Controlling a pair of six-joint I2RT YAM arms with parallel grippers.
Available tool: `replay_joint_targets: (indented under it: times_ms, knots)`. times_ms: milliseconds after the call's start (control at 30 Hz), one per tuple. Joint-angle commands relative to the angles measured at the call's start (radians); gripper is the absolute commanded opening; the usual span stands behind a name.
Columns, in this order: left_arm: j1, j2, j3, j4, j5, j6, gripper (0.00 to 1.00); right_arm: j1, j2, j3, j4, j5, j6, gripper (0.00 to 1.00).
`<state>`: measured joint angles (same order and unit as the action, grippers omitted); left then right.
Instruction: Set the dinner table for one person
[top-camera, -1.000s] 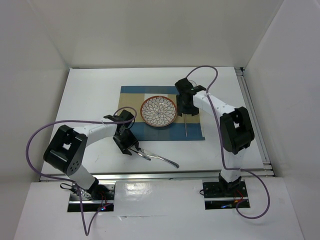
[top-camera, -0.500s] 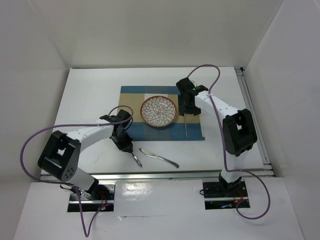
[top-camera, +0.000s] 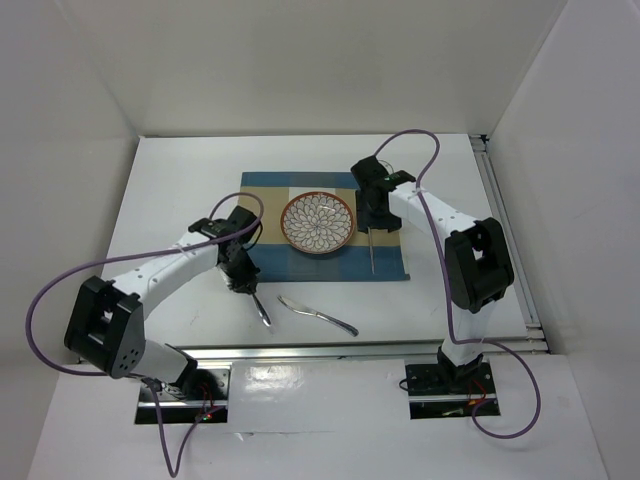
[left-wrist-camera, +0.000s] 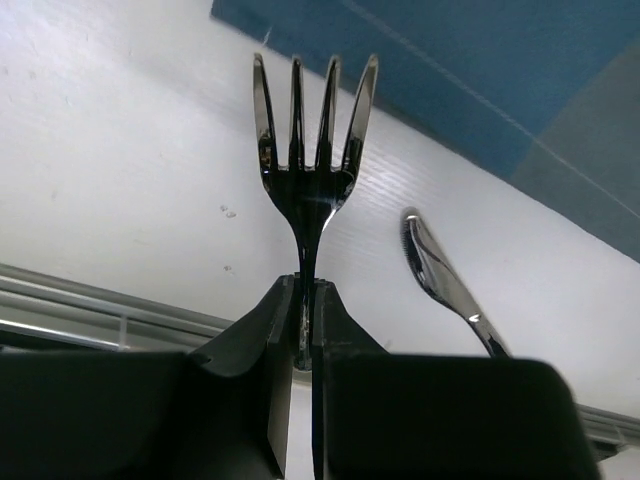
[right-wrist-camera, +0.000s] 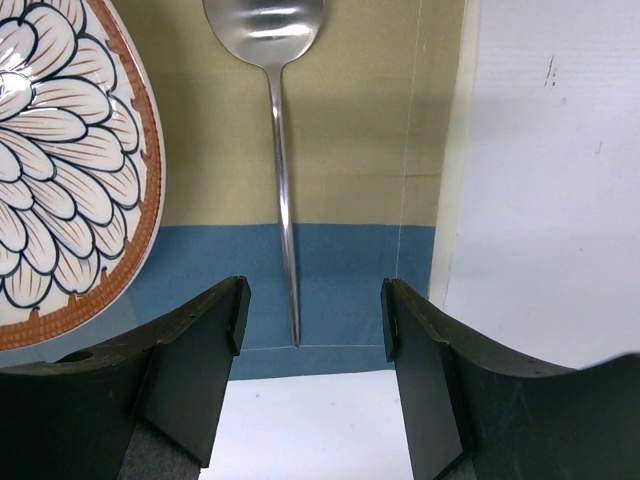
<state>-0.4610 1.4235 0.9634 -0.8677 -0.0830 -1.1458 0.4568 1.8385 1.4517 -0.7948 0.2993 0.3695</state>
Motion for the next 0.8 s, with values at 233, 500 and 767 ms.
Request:
replay_joint_targets:
  times_ms: [233, 500, 767]
  knots:
    - [-0.004, 0.153, 0.357, -0.014, -0.107, 0.381, 0.0, 0.011, -0.088, 0.039, -0.056, -0.019, 0.032, 0.67]
    - [0.039, 0.541, 0.773, -0.159, -0.27, 0.529, 0.0, 0.199, -0.257, -0.15, 0.08, -0.196, -0.214, 0.67]
    - [0.1, 0.776, 0.956, -0.165, -0.117, 0.675, 0.0, 0.451, -0.318, -0.355, 0.179, -0.21, -0.234, 0.7]
